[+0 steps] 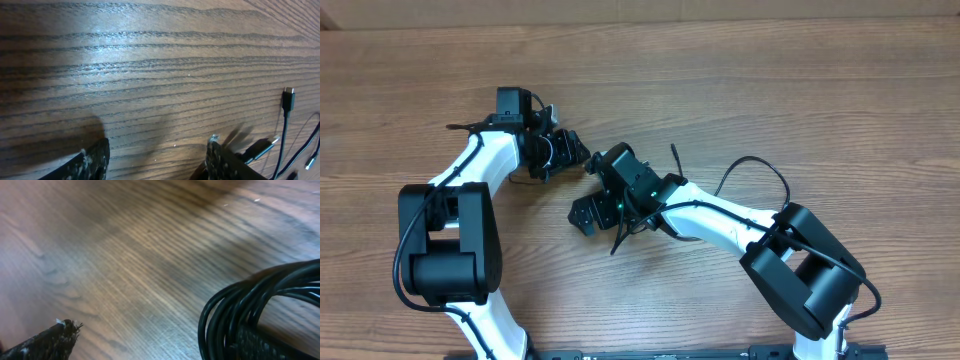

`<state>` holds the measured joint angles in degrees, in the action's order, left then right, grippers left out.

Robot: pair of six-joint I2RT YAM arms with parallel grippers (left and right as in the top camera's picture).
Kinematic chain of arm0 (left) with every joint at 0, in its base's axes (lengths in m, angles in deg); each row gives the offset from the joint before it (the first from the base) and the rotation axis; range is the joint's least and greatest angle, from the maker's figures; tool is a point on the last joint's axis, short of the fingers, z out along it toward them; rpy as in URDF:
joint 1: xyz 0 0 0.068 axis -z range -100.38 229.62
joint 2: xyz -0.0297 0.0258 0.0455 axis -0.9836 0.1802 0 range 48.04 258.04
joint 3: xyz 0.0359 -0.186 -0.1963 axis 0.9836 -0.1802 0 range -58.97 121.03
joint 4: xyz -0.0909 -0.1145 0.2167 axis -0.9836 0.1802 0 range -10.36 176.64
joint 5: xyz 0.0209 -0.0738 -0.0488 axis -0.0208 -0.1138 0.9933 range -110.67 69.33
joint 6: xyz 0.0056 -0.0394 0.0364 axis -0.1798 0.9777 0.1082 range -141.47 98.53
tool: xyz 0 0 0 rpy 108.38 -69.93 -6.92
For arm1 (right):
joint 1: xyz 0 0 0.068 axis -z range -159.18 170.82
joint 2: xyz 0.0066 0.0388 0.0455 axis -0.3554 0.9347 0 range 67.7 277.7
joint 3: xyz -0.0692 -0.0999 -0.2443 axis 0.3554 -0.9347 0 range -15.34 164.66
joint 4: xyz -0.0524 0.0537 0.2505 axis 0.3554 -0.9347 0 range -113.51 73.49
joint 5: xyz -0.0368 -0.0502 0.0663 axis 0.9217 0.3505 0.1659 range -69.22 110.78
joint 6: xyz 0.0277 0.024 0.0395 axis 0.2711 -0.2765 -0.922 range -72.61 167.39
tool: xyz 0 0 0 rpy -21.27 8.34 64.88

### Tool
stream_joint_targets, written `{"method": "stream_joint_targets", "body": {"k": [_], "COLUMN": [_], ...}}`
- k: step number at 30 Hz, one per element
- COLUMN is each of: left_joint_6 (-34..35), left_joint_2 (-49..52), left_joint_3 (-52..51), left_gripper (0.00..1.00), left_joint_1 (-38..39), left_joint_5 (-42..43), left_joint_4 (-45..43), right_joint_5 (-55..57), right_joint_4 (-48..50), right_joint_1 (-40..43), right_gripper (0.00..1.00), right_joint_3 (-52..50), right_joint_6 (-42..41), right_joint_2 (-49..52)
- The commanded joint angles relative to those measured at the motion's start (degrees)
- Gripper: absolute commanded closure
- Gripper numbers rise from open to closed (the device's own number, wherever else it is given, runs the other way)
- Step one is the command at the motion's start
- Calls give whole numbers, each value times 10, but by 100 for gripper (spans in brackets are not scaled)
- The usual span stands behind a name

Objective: Untangle cables

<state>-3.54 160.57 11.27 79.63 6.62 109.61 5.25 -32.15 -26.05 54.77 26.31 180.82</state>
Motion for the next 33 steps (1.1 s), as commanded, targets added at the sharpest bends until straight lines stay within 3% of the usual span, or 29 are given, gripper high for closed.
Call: {"method": "stream_joint_targets", "body": {"k": [1, 8, 14, 18, 22, 27, 33], "left_joint_6": [3, 3, 3, -2, -67, -125, -126], "left_joint_2": [5, 5, 5, 5, 5, 5, 5], "left_joint_3": [13, 13, 13, 13, 13, 13, 13], "left_gripper": [38, 41, 60, 67, 62, 42, 44], "left_joint_1": [3, 3, 3, 3, 3, 7, 26], "left_joint_5": [-2, -2, -2, 27, 93, 172, 161], "left_joint_4": [-2, -2, -2, -3, -10, -24, -30], "right_joint_5": [38, 37, 42, 10, -29, -37, -36], "right_joint_4": [1, -1, 2, 1, -13, -57, -158], "right_joint_1": [0, 0, 0, 18, 49, 98, 160], "right_gripper": [0, 0, 1, 12, 16, 18, 18], "right_joint_3": [2, 2, 3, 22, 48, 55, 52], "right_joint_6": [-14, -14, -13, -12, -15, -56, -92], "right_joint_2": [11, 11, 11, -4, -31, -52, -52]}}
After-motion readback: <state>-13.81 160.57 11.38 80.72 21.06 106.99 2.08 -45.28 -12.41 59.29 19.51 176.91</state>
